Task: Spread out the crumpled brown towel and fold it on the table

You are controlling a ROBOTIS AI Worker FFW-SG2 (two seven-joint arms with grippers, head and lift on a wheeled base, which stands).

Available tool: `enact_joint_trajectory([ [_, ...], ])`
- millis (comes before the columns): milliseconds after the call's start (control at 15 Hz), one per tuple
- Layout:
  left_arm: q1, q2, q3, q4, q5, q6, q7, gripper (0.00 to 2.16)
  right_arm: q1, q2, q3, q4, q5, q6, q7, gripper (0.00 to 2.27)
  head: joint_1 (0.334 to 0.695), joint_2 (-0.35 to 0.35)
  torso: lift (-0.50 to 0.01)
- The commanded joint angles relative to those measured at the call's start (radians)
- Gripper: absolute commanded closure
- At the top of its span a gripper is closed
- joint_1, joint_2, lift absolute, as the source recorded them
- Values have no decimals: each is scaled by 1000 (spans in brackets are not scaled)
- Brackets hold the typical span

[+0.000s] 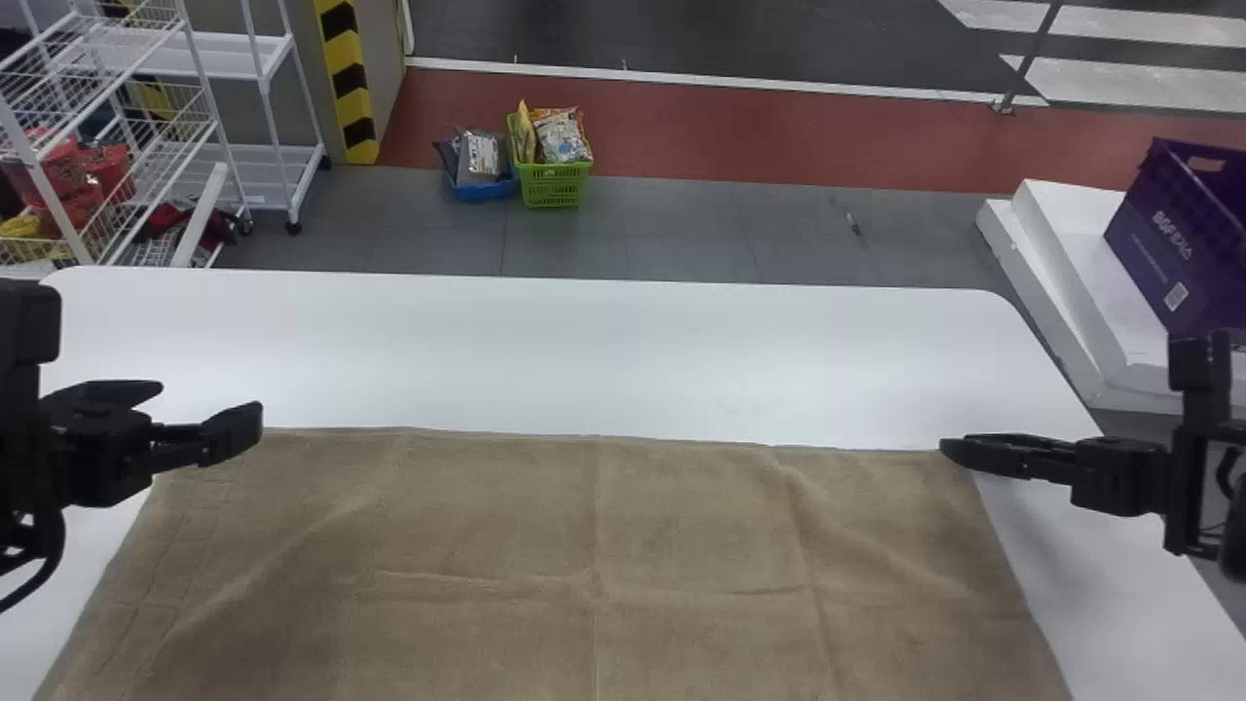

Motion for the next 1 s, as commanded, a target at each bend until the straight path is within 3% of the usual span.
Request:
enact_joint_trajectory([
  [0, 1, 3, 2, 1, -10, 0, -2, 87, -2, 0, 8, 0, 12, 17, 7, 741, 695, -106, -127],
  [133, 1, 8, -1, 1, -25, 0, -2, 90, -5, -3, 21, 0, 20, 35, 28, 1048, 695, -101, -127],
  [400, -17, 13, -10, 2, -47, 33, -26, 87, -6, -3, 22, -3, 28, 57, 63, 1312, 695, -87, -127],
  [800, -121, 25, -7, 160, -48, 83, -107, 90, 4, -8, 7, -19, 32, 69, 85, 1315, 695, -94, -127],
  [933, -158, 48, -10, 235, -48, 83, -111, 188, 3, -9, 4, -19, 32, 66, 85, 1315, 695, -97, -127],
])
